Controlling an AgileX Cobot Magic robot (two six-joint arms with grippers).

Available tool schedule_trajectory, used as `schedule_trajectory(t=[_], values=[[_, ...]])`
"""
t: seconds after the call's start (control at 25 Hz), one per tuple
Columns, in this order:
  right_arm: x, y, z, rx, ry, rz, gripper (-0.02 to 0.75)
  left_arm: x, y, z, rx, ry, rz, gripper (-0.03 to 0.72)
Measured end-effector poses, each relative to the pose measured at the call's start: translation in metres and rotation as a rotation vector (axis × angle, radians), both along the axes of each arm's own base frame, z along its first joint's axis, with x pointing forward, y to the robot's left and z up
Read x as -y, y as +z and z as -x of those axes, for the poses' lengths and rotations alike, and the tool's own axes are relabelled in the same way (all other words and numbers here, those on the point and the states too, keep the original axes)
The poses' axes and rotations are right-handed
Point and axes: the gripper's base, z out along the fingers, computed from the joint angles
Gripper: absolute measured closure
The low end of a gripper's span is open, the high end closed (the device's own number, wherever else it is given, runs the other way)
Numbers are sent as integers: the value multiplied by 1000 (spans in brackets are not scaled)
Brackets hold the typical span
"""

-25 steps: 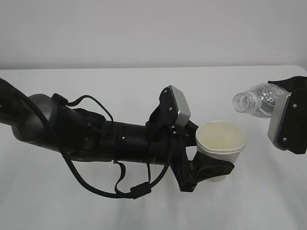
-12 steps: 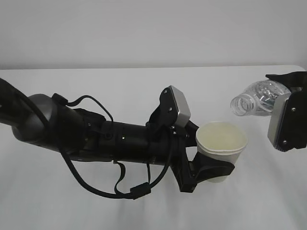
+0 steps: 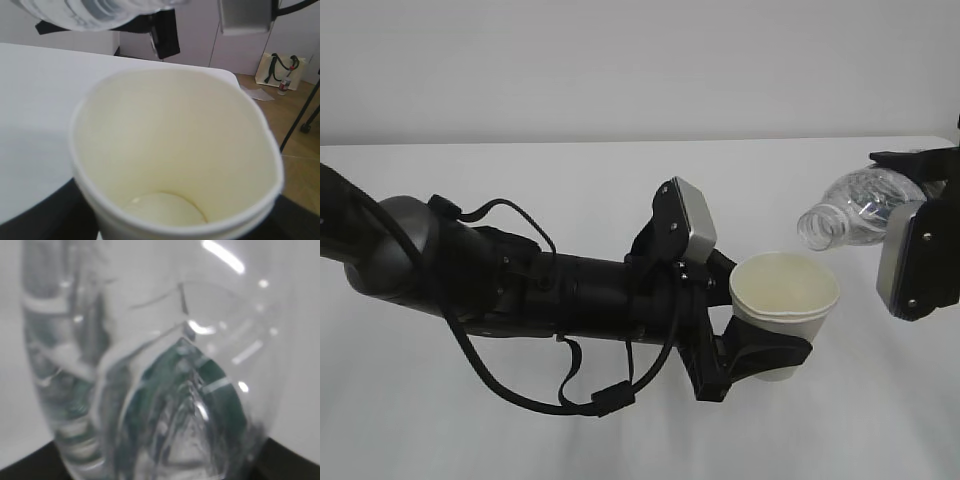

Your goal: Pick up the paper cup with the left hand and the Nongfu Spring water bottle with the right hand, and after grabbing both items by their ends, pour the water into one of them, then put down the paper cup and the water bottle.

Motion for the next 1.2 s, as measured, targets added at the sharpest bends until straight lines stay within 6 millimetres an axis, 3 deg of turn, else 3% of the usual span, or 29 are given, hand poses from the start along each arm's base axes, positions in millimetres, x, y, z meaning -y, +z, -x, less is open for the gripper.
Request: schedule_trajectory(t=[1.2], values=[[-1, 1, -2, 59, 23, 47, 314, 0, 1, 1, -1, -8, 16, 190]])
